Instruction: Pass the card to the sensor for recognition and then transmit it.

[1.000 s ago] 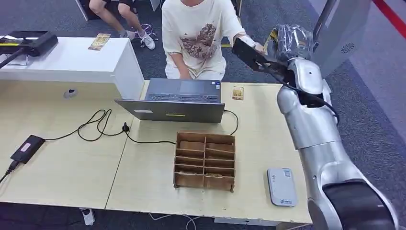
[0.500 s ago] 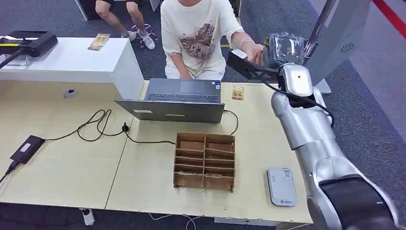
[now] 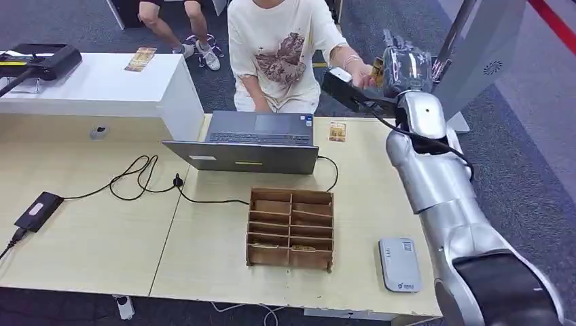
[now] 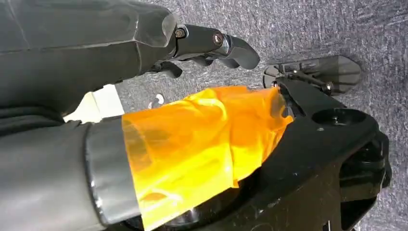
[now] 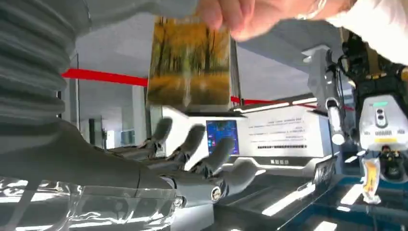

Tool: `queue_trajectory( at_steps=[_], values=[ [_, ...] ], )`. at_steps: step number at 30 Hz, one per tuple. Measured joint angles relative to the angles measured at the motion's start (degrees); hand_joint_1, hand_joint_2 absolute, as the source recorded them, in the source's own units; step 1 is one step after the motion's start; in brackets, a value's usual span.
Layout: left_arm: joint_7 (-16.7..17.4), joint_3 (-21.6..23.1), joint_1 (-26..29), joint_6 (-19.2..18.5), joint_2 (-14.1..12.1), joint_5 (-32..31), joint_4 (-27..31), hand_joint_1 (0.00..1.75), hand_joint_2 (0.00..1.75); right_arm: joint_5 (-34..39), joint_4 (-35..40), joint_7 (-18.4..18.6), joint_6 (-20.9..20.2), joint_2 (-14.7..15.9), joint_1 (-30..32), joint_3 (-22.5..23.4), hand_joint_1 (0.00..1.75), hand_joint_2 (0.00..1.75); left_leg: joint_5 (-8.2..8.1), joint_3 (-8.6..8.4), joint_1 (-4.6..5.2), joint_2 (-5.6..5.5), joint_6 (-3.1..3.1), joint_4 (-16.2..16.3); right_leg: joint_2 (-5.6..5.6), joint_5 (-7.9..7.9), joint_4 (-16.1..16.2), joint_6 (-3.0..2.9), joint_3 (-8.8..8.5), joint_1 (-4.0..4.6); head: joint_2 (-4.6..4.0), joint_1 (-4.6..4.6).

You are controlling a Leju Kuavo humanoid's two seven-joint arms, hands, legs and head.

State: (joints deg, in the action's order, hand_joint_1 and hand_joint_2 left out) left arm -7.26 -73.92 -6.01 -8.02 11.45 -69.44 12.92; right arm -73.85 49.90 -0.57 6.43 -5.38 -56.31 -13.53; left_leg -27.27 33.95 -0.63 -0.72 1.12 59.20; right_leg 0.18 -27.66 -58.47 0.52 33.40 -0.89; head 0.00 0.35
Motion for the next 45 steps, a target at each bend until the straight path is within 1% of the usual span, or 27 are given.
queue_trajectory(
  at_steps=[4,7,13,16,18,22,26,29,31,32,35,36,38,39,40,42,43,45],
  values=[
    [0.11,0.00,0.00,0.09,-0.02,0.09,0.00,0.00,0.00,0.24,2.16,0.11,0.48,0.00,0.96,0.68,0.00,1.75,0.00,0.00,-0.01,-0.01,0.00,0.00,-0.01,0.00,0.01,0.00,0.00,0.01,-0.02,0.00],
    [0.35,0.00,0.03,0.31,-0.02,0.33,0.00,0.00,0.00,2.17,6.56,-0.11,2.25,-0.18,3.37,2.01,0.00,1.75,0.00,0.01,-0.01,-0.03,0.00,0.00,-0.02,0.00,0.01,0.00,0.01,0.01,0.00,0.02],
    [0.61,-0.07,0.10,1.36,-0.04,1.53,0.00,0.00,0.00,9.07,23.61,-2.87,1.55,-1.84,11.50,5.99,0.00,1.75,-0.03,0.06,-0.01,-0.05,0.01,-0.01,-0.03,-0.02,0.02,0.00,0.05,0.01,0.00,0.02],
    [0.74,-0.13,0.15,1.57,-0.04,2.06,0.00,0.00,0.00,11.94,31.59,-4.48,1.22,-2.65,15.87,6.47,0.00,1.75,-0.04,0.08,-0.01,-0.04,0.01,-0.02,-0.02,-0.03,0.03,0.00,0.10,0.01,0.00,-0.02],
    [0.85,-0.22,0.16,2.05,-0.02,2.34,0.00,0.00,0.00,15.34,36.51,-5.83,0.59,-2.91,18.77,6.60,0.00,1.75,-0.04,0.08,-0.01,-0.04,0.01,-0.02,-0.03,-0.04,0.03,0.01,0.08,0.01,0.00,-0.02],
    [0.87,-0.52,0.21,2.56,-0.02,2.77,0.00,0.00,0.00,21.02,43.85,-7.74,0.22,-2.93,23.86,6.64,0.00,1.75,-0.04,0.10,0.00,-0.04,0.00,-0.02,-0.02,-0.05,0.05,0.01,0.08,0.01,0.00,-0.04],
    [0.87,-0.57,0.21,2.62,-0.02,2.84,0.00,0.00,0.00,22.36,48.45,-8.20,0.26,-2.93,26.87,6.71,0.00,1.75,-0.04,0.10,0.00,-0.02,0.00,-0.02,-0.01,-0.05,0.05,0.01,0.07,0.00,-0.02,0.02],
    [0.87,-0.59,0.21,2.64,0.00,2.97,0.00,0.00,0.00,22.65,49.94,-8.26,0.26,-2.93,27.36,6.75,0.00,1.75,-0.04,0.09,0.00,0.00,0.00,-0.01,0.00,-0.04,0.04,0.01,0.09,-0.01,0.00,0.00],
    [0.87,-0.61,0.20,2.71,-0.02,3.39,0.00,0.00,0.00,25.69,51.06,-9.34,0.17,-2.93,27.85,6.82,0.00,1.75,-0.04,0.07,0.00,-0.01,0.00,-0.01,0.00,-0.04,0.04,0.01,0.09,0.00,0.00,-0.02],
    [0.87,-0.72,0.21,2.71,0.00,3.78,0.00,0.00,0.00,28.46,52.14,-10.18,-0.11,-2.93,28.89,6.86,0.00,1.75,-0.04,0.07,-0.01,-0.05,0.00,-0.01,-0.05,-0.05,0.05,0.01,0.05,0.01,-0.02,0.00],
    [0.96,-1.25,0.30,3.04,0.09,4.64,0.00,0.00,0.00,39.36,55.72,-12.97,-3.11,-2.91,33.42,7.02,0.00,1.75,-0.05,0.09,-0.01,-0.06,0.00,-0.01,-0.06,-0.08,0.06,-0.01,0.09,0.01,0.00,-0.02],
    [0.96,-1.51,0.31,3.06,0.13,4.87,0.00,0.00,0.00,44.08,56.76,-14.03,-4.89,-2.73,35.08,7.21,0.00,1.75,-0.09,0.09,-0.01,-0.06,0.01,-0.01,-0.06,-0.09,0.06,-0.01,0.08,0.01,0.00,0.00],
    [0.94,-1.88,0.36,3.10,0.20,5.44,0.00,0.00,0.00,52.85,57.74,-15.80,-9.21,-1.80,38.70,7.71,0.00,1.75,-0.12,0.08,-0.01,-0.06,0.02,-0.01,-0.06,-0.11,0.07,-0.02,0.09,0.01,-0.02,0.00],
    [0.50,-2.25,0.38,2.95,0.26,7.11,0.00,0.00,0.00,57.77,57.72,-16.70,-12.21,-0.91,40.92,8.11,0.00,1.75,-0.13,0.09,-0.01,-0.06,0.00,-0.01,-0.07,-0.13,0.09,-0.02,0.08,0.01,0.00,0.00],
    [-0.39,-3.24,0.37,2.56,0.39,10.13,0.00,0.00,0.00,61.93,57.66,-17.70,-15.03,0.13,43.09,8.54,0.00,1.75,-0.14,0.09,-0.01,-0.08,-0.01,-0.02,-0.10,-0.17,0.12,0.02,0.05,0.01,0.00,0.00],
    [-2.68,-6.02,0.26,2.66,0.83,15.01,0.00,0.00,0.00,66.92,57.61,-20.21,-18.27,1.90,48.72,9.46,0.00,1.75,-0.20,0.08,-0.01,-0.19,-0.09,-0.01,-0.23,-0.23,0.19,0.08,-0.03,0.01,-0.02,0.02],
    [-3.59,-7.40,0.25,2.97,1.02,15.83,0.00,0.00,0.00,68.51,57.72,-21.48,-19.31,2.45,52.57,9.99,0.00,1.75,-0.25,0.07,-0.01,-0.25,-0.12,-0.01,-0.28,-0.28,0.20,0.13,-0.09,0.01,0.00,0.02],
    [-4.31,-8.81,0.35,3.24,1.31,16.31,0.00,0.00,0.00,71.11,57.98,-23.63,-21.60,2.99,59.28,11.19,0.00,1.75,-0.31,0.08,0.00,-0.25,-0.11,-0.02,-0.27,-0.30,0.20,0.14,-0.10,0.01,-0.02,0.00]
  ],
)
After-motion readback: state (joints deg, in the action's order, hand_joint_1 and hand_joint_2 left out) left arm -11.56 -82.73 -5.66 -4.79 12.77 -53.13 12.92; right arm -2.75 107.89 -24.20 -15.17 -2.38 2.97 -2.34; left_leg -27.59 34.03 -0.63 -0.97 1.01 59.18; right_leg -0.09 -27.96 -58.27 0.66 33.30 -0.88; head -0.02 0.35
